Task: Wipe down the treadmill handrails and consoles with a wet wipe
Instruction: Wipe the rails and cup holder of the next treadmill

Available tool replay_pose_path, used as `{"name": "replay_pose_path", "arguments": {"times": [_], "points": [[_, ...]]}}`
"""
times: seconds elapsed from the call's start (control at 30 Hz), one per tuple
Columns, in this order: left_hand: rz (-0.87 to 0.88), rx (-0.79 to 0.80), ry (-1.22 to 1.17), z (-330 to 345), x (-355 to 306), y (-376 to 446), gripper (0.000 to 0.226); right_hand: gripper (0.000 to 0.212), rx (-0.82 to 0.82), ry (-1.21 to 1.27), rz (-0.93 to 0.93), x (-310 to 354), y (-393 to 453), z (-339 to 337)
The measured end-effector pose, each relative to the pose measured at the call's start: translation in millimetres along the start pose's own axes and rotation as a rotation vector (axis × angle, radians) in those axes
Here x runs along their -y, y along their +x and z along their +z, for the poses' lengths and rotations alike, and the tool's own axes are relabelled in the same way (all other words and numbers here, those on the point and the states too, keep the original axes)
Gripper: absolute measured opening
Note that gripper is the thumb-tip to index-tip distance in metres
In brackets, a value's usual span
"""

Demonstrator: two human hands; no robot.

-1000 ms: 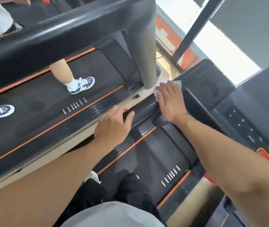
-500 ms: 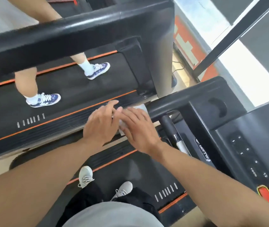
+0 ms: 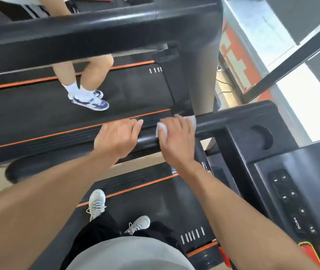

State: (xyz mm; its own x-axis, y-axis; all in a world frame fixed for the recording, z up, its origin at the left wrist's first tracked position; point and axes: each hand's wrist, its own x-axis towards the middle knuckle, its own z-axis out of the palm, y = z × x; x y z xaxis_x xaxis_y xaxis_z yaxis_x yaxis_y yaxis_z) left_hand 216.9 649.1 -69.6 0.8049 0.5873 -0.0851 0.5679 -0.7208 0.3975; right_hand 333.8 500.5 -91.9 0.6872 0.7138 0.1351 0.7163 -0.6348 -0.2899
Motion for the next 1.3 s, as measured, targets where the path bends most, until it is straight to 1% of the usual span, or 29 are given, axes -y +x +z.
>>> {"name": "replay_pose_path", "arguments": {"times": [0.07,0.13,0.17,0.2,0.3,0.33,0.37,0.4,0.47,0.53,0.6,0.63,0.7,0.77,0.8,0.87,0.93,1.0,1.1,1.17,1.23,1.27,1.3], "points": [[-0.019,-0.044,-0.057,-0.8,0.0,-1.5,0.043,0.043,0.035,0.042,-0.190,30.9,-11.4,9.7],[-0.022,-0.069,-0.077,-0.5,1.0,-2.6,0.036,0.049,0.082,0.006,-0.357,25.5,-12.8,6.0],[-0.023,-0.064,-0.068,0.4,1.8,-2.1,0.035,0.052,0.100,-0.002,-0.376,13.0,-9.3,0.2],[-0.022,-0.056,-0.054,1.0,2.1,-1.6,0.037,0.054,0.104,-0.007,-0.333,-2.2,-5.0,-6.4],[-0.008,-0.057,0.011,4.3,2.0,-0.7,0.043,0.048,0.036,-0.029,-0.012,-55.1,12.8,-21.3],[0.008,-0.063,0.028,5.3,2.0,-0.3,0.043,0.049,0.007,-0.055,0.062,-63.3,15.9,-25.0],[0.025,-0.062,0.032,6.3,1.9,0.2,0.042,0.054,-0.006,-0.069,0.093,-62.7,16.4,-25.3],[0.045,-0.058,0.029,6.4,1.7,0.7,0.042,0.057,-0.009,-0.065,0.073,-55.7,14.4,-22.6],[0.082,-0.061,0.022,4.2,1.6,1.5,0.041,0.057,0.002,-0.029,-0.053,-25.3,4.8,-13.3],[0.125,-0.080,0.013,0.6,3.3,2.0,0.041,0.067,0.084,0.018,-0.165,12.4,-11.4,-0.7],[0.114,-0.142,-0.103,-1.2,6.7,-1.1,0.044,0.078,0.149,0.063,-0.235,41.6,-26.8,13.0],[0.072,-0.183,-0.218,-3.0,9.1,-3.2,0.048,0.077,0.162,0.079,-0.264,50.5,-32.8,18.7],[-0.023,-0.216,-0.483,-7.4,17.2,-4.3,0.055,0.070,0.148,0.110,-0.329,59.9,-40.2,24.6],[-0.103,-0.197,-0.726,-10.5,26.8,-2.8,0.048,0.061,0.141,0.167,-0.355,64.0,-44.7,26.1],[-0.143,-0.177,-0.810,-12.3,30.2,-2.0,0.043,0.058,0.145,0.208,-0.340,66.6,-47.4,25.2],[-0.187,-0.114,-0.918,-15.7,33.0,-0.3,0.039,0.056,0.151,0.350,-0.241,76.8,-54.3,21.2],[-0.180,0.007,-0.983,-19.5,34.1,0.4,0.042,0.051,0.115,0.573,-0.040,96.7,-58.3,11.2],[-0.083,0.122,-0.963,-22.9,41.9,-4.2,0.048,0.040,0.052,0.811,0.204,116.9,-57.0,-3.6],[0.129,0.216,-0.907,-27.1,63.9,-20.6,0.051,0.016,-0.034,1.094,0.519,133.1,-46.9,-13.6],[0.219,0.228,-0.876,-27.8,74.2,-28.4,0.044,0.018,-0.056,1.140,0.643,137.0,-41.3,-14.4],[0.205,0.168,-0.757,-25.0,74.3,-28.0,0.024,0.017,-0.091,1.043,0.735,140.1,-37.3,-12.3],[0.188,0.133,-0.708,-23.7,73.0,-26.3,0.019,0.021,-0.127,0.987,0.788,140.8,-36.1,-10.1],[0.190,0.105,-0.675,-23.2,72.0,-24.7,0.020,0.027,-0.182,0.938,0.842,140.7,-35.6,-8.5]]}}
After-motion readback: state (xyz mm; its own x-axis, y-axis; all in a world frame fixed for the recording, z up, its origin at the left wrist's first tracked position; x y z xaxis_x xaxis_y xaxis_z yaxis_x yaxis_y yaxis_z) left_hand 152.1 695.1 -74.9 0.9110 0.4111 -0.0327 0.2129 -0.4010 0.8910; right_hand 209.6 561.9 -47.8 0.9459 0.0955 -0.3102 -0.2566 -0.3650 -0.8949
